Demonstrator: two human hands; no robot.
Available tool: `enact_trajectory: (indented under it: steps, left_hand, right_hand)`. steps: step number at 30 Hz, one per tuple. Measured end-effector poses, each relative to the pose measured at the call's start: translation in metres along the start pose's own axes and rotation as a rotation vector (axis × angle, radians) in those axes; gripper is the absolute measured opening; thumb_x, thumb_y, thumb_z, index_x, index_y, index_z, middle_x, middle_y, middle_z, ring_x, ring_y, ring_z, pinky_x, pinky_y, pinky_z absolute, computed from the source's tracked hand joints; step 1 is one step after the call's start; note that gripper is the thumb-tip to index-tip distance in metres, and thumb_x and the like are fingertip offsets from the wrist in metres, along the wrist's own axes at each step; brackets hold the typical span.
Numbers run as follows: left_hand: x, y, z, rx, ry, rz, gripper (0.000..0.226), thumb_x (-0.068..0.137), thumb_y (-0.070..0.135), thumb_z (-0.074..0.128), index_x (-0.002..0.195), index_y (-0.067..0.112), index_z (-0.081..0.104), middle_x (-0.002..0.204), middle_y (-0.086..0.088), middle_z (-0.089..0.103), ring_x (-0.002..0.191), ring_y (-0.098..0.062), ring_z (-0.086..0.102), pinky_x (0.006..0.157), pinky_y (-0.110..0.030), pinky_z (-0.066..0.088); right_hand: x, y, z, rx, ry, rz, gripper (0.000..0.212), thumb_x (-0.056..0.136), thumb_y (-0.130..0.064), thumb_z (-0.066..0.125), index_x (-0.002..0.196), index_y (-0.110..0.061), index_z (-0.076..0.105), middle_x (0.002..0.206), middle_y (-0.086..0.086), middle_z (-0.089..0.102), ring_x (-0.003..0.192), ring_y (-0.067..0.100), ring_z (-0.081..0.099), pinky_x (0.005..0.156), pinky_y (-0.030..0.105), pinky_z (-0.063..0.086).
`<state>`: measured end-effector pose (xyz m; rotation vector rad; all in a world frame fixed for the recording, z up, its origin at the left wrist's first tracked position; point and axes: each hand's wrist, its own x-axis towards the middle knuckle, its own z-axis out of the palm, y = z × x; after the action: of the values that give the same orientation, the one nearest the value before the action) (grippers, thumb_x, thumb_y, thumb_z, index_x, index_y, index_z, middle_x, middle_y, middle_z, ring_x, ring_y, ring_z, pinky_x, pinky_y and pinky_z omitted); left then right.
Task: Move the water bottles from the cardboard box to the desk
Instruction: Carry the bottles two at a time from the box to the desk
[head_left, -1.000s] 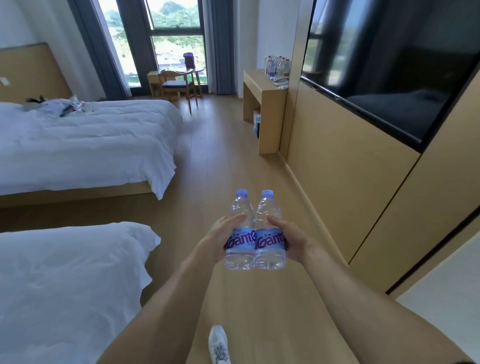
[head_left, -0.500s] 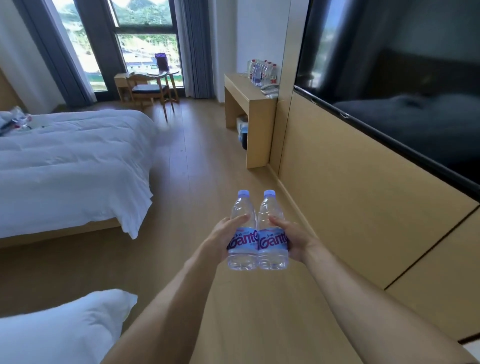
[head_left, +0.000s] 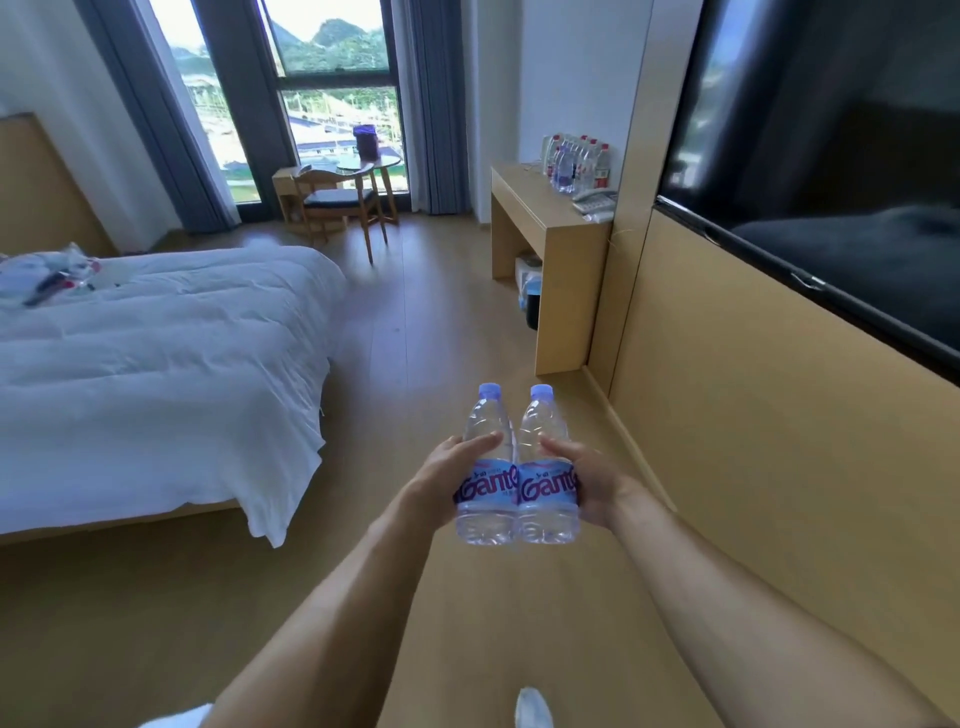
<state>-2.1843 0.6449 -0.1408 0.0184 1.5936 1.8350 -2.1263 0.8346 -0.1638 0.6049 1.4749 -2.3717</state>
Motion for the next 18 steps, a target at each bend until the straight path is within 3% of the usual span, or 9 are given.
enact_trajectory:
  steps: [4, 7, 9, 11, 15, 18]
  left_hand:
    - [0.065, 0.049, -0.008, 0.010, 0.093, 0.006, 0.046, 0.092, 0.023, 0.073, 0.127, 0.003, 0.050, 0.104, -0.026, 0.065, 0.076, -0.032, 0.070, 0.073, -0.044, 0.062]
    - [0.112, 0.085, -0.015, 0.007, 0.150, 0.044, 0.052, 0.093, 0.022, 0.071, 0.132, 0.001, 0.045, 0.117, -0.031, 0.062, 0.085, -0.035, 0.067, 0.085, -0.049, 0.058]
    - [0.140, 0.107, -0.021, 0.002, 0.175, 0.067, 0.054, 0.094, 0.022, 0.070, 0.135, 0.000, 0.044, 0.128, -0.035, 0.059, 0.092, -0.037, 0.065, 0.089, -0.051, 0.056]
    - [0.165, 0.122, -0.027, 0.000, 0.187, 0.078, 0.055, 0.094, 0.023, 0.070, 0.136, 0.000, 0.043, 0.133, -0.035, 0.057, 0.090, -0.036, 0.066, 0.084, -0.047, 0.058]
    - [0.217, 0.149, -0.042, -0.023, 0.223, 0.073, 0.057, 0.092, 0.026, 0.073, 0.134, 0.003, 0.042, 0.130, -0.033, 0.059, 0.086, -0.032, 0.067, 0.083, -0.046, 0.059]
    - [0.256, 0.166, -0.055, -0.026, 0.205, 0.070, 0.054, 0.092, 0.028, 0.073, 0.131, 0.006, 0.042, 0.120, -0.027, 0.063, 0.079, -0.027, 0.070, 0.076, -0.040, 0.062]
  right_hand:
    - [0.079, -0.057, -0.007, -0.029, -0.080, 0.046, 0.054, 0.097, -0.035, 0.060, 0.141, -0.005, 0.050, 0.125, 0.032, 0.064, 0.110, 0.044, 0.066, 0.085, 0.048, 0.058]
    - [0.134, -0.101, -0.009, -0.069, -0.136, 0.045, 0.054, 0.096, -0.035, 0.062, 0.141, -0.008, 0.051, 0.124, 0.030, 0.066, 0.110, 0.043, 0.067, 0.084, 0.048, 0.059]
    - [0.165, -0.128, -0.007, -0.086, -0.159, 0.052, 0.056, 0.092, -0.036, 0.064, 0.140, -0.008, 0.051, 0.124, 0.029, 0.066, 0.107, 0.042, 0.068, 0.087, 0.049, 0.059]
    - [0.193, -0.147, -0.005, -0.101, -0.179, 0.060, 0.062, 0.087, -0.037, 0.067, 0.140, -0.009, 0.050, 0.125, 0.029, 0.065, 0.110, 0.042, 0.067, 0.096, 0.052, 0.055]
    - [0.246, -0.183, -0.004, -0.121, -0.172, 0.046, 0.065, 0.085, -0.036, 0.069, 0.141, -0.009, 0.049, 0.128, 0.029, 0.064, 0.111, 0.041, 0.065, 0.102, 0.055, 0.051]
    - [0.284, -0.205, -0.004, -0.153, -0.156, 0.042, 0.055, 0.094, -0.036, 0.064, 0.141, -0.010, 0.049, 0.130, 0.029, 0.062, 0.118, 0.044, 0.062, 0.107, 0.056, 0.047]
